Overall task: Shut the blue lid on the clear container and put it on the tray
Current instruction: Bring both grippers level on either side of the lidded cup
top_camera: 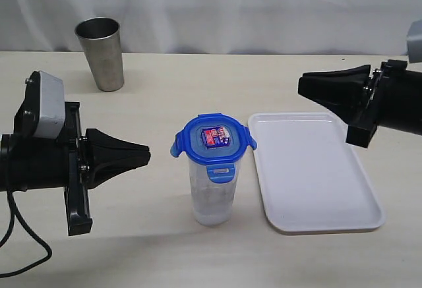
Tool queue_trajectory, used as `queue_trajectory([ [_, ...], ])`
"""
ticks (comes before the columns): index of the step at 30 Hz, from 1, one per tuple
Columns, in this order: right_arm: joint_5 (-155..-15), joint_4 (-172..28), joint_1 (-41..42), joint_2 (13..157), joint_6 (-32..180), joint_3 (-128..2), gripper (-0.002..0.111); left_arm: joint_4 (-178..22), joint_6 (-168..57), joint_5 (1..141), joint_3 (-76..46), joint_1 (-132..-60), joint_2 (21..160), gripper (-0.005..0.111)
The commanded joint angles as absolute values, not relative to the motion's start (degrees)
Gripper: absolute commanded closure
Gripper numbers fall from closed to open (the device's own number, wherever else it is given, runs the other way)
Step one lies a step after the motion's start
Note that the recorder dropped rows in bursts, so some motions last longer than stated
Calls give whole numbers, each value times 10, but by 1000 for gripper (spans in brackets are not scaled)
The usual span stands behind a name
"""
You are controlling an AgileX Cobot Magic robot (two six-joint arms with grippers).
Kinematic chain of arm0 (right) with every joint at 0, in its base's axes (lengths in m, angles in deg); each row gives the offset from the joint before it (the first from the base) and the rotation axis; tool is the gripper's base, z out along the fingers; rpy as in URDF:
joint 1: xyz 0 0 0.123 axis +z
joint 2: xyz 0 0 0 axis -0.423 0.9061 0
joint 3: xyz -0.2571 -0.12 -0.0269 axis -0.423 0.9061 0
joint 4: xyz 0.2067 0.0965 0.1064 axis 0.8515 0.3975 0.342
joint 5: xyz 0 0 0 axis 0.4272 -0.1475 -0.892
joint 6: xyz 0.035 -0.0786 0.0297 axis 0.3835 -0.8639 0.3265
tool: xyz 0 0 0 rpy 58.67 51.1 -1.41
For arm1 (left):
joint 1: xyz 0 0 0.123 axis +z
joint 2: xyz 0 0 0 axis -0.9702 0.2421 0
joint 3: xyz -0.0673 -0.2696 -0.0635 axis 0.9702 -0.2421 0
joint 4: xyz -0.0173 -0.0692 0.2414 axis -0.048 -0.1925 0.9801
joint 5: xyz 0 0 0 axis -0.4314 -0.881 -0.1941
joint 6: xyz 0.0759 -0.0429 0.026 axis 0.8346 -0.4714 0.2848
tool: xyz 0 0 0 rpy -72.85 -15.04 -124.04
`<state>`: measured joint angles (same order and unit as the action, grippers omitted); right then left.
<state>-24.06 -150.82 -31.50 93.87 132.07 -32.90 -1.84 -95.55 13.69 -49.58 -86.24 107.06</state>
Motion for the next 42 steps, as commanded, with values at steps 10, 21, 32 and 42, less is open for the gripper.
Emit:
queue_trajectory([
  [10, -146, -1518, -360, 1127, 1209, -361, 104, -36, -936, 94, -498, -867, 1071, 107],
  [21, -146, -1510, -302, 1124, 1187, -361, 104, -117, -859, 39, -498, -867, 1133, 107],
  [32, -146, -1493, -302, 1124, 1173, -361, 104, -153, -831, 8, -498, -867, 1219, 107],
  [42, -146, -1537, -302, 1124, 1199, -361, 104, -161, -807, 8, -489, -867, 1230, 107],
])
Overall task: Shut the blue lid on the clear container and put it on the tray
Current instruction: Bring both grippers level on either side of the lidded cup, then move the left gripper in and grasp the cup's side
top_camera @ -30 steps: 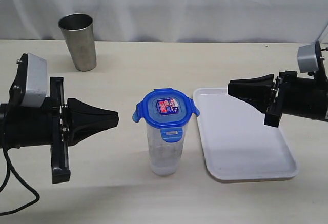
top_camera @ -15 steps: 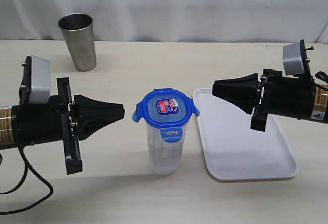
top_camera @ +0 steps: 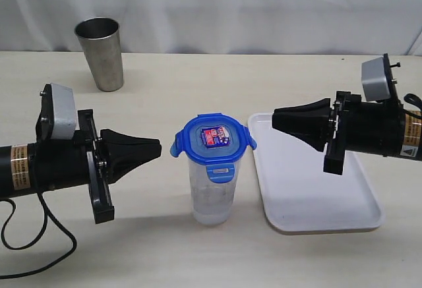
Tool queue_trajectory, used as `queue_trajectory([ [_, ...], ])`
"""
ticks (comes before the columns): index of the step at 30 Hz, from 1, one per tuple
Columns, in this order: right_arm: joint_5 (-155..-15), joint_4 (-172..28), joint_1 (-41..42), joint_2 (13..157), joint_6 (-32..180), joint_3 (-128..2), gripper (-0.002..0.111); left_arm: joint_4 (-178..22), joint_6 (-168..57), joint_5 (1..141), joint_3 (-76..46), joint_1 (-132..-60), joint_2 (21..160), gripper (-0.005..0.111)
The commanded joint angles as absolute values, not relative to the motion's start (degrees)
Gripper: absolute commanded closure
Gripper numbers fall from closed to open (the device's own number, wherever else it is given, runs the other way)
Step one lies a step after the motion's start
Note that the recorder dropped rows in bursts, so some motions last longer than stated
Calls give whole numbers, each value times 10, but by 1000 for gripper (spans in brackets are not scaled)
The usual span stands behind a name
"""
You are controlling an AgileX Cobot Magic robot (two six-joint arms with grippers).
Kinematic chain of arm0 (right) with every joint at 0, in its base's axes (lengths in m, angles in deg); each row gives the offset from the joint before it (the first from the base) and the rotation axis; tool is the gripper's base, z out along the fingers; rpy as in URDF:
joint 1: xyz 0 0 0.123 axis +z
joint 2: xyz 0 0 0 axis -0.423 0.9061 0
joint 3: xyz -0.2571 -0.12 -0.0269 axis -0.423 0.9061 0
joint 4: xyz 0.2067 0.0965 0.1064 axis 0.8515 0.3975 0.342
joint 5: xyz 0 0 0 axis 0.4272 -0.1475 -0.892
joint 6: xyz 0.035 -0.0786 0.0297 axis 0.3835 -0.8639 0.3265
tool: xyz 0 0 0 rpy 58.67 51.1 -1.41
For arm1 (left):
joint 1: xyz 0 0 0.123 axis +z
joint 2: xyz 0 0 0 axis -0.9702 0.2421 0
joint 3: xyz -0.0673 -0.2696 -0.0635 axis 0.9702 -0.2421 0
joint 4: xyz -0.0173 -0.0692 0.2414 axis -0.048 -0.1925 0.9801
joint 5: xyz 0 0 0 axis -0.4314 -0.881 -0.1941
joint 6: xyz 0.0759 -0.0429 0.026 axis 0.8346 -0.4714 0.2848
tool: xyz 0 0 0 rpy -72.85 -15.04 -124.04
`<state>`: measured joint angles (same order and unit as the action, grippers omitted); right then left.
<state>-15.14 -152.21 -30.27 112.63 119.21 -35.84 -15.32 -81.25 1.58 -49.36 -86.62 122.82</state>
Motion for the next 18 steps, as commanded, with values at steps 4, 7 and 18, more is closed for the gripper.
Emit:
queue_trajectory([
  [4, -146, -1537, -302, 1124, 1202, -361, 104, -162, -807, 8, -487, -874, 1230, 107],
  [7, -146, -1537, -302, 1124, 1202, -361, 104, -163, -787, 8, -487, -880, 1230, 107],
  [18, -146, -1548, -302, 1124, 1204, -361, 104, -145, -767, 60, -487, -861, 1278, 106],
])
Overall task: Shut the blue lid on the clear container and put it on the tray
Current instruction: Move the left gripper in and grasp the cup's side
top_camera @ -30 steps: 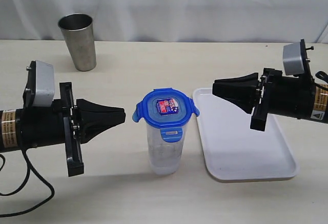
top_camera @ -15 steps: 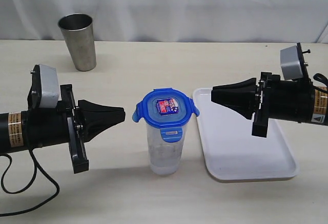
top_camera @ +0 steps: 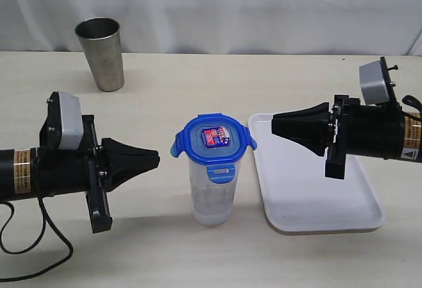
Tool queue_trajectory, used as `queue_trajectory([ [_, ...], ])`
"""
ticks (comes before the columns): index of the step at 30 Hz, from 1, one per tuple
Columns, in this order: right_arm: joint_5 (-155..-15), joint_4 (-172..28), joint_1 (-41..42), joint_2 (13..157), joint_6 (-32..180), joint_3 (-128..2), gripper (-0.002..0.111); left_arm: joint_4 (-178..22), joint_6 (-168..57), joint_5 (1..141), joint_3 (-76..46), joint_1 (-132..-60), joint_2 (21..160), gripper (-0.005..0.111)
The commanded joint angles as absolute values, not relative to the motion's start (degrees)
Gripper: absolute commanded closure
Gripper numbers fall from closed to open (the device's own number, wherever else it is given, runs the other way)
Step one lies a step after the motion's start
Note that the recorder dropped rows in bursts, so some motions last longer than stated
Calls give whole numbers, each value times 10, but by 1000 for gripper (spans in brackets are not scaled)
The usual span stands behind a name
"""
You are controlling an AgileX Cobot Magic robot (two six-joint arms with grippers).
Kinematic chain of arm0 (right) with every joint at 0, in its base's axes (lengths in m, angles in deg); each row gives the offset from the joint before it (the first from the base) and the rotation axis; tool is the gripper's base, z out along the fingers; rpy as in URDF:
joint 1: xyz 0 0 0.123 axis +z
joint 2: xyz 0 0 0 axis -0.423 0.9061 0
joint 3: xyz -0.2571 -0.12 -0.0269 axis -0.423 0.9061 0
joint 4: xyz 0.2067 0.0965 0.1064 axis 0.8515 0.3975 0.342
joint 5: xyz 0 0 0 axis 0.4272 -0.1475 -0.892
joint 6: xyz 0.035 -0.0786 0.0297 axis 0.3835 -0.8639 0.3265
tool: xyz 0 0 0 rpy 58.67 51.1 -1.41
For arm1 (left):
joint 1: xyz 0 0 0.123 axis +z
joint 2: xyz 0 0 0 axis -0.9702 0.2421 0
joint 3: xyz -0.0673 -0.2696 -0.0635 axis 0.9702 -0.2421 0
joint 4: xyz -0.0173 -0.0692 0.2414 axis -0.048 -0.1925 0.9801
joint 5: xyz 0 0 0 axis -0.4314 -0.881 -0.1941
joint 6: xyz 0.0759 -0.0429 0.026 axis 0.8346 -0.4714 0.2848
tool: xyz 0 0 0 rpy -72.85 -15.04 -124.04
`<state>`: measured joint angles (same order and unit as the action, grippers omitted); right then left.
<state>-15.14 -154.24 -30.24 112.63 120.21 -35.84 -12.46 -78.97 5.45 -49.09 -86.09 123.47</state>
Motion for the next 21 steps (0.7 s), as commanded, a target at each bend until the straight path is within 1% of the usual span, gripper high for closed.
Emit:
queue_trajectory([
  [1, -146, -1548, -302, 1124, 1204, -361, 104, -146, -737, 44, -487, -861, 1301, 106],
  [3, -146, -1548, -302, 1124, 1204, -361, 104, -161, -665, 8, -487, -861, 1345, 106],
  [6, -146, -1548, -302, 1124, 1205, -361, 104, -175, -604, 8, -478, -861, 1386, 104],
  [7, -146, -1548, -302, 1124, 1205, -361, 104, -171, -602, 8, -471, -861, 1390, 100],
  [9, -146, -1548, -302, 1124, 1205, -361, 104, -169, -605, 8, -461, -861, 1390, 89],
  [10, -146, -1548, -302, 1124, 1205, -361, 104, -174, -606, 8, -455, -861, 1390, 69],
  [11, -146, -1548, -302, 1124, 1205, -361, 104, -173, -607, 8, -447, -861, 1390, 44],
  [13, -146, -1547, -302, 1124, 1205, -361, 104, -174, -618, 8, -437, -869, 1390, 19],
  [14, -146, -1547, -302, 1124, 1205, -361, 104, -173, -630, 8, -433, -875, 1390, 16],
  [18, -146, -1546, -302, 1124, 1205, -361, 104, -174, -634, 8, -409, -923, 1390, 17],
  [21, -146, -1539, -302, 1124, 1205, -361, 104, -173, -642, 13, -401, -934, 1390, 17],
])
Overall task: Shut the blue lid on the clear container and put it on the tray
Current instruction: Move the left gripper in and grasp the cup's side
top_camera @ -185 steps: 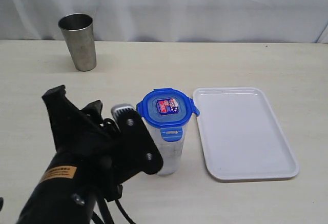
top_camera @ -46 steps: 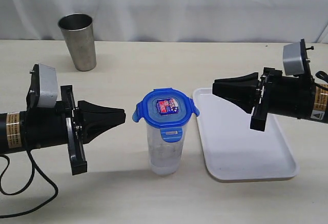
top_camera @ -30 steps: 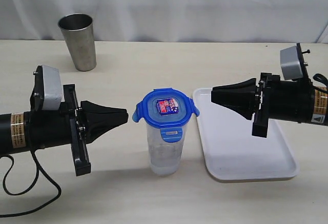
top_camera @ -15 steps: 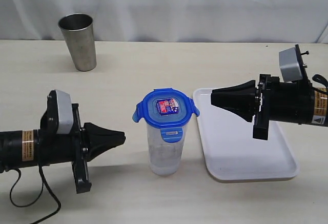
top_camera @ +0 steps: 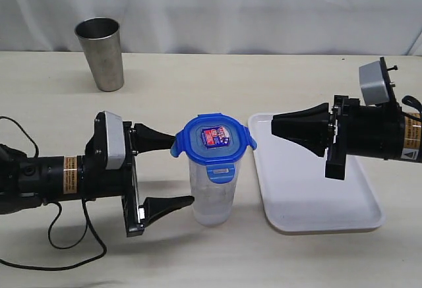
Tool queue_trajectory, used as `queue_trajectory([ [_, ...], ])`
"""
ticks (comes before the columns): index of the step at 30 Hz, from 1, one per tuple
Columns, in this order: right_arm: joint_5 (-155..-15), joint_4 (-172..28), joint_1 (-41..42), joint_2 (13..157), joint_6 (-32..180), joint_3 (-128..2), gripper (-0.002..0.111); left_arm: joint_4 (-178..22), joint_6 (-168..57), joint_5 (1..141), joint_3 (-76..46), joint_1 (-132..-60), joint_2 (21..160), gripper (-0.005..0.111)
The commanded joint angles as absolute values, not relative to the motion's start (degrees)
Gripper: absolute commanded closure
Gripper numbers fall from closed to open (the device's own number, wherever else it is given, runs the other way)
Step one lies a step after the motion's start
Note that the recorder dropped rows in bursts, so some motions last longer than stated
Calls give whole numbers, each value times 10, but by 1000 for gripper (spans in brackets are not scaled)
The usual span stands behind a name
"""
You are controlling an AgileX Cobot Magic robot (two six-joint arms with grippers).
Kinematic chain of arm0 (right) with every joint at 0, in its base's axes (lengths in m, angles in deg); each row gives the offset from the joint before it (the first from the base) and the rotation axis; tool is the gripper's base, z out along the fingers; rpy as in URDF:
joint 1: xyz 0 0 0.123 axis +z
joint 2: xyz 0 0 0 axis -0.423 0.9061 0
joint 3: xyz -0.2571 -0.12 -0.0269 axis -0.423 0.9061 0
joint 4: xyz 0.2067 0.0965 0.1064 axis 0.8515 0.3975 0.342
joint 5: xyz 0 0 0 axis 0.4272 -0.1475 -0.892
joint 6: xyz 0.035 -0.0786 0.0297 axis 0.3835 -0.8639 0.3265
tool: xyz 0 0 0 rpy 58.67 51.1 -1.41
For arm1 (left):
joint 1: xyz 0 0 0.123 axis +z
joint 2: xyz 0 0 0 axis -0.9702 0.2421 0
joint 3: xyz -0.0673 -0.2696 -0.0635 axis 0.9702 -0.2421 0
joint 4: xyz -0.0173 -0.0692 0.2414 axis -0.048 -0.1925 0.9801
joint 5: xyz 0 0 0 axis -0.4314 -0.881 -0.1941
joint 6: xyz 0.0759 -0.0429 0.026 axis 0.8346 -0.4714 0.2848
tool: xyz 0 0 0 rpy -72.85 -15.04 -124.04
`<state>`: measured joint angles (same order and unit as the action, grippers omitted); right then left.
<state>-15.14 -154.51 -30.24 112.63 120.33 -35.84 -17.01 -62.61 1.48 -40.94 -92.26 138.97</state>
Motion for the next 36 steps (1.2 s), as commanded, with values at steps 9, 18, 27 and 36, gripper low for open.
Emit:
queue_trajectory([
  [9, -146, -1531, -302, 1124, 1205, -361, 104, -175, -675, 28, -365, -967, 1395, 17],
  [18, -146, -1530, -302, 1124, 1205, -361, 104, -156, -695, 8, -320, -967, 1463, 17],
  [27, -146, -1524, -302, 1124, 1205, -361, 104, -168, -698, 8, -303, -994, 1465, 17],
  [36, -146, -1522, -302, 1124, 1208, -361, 104, -196, -706, 27, -274, -1020, 1465, 17],
])
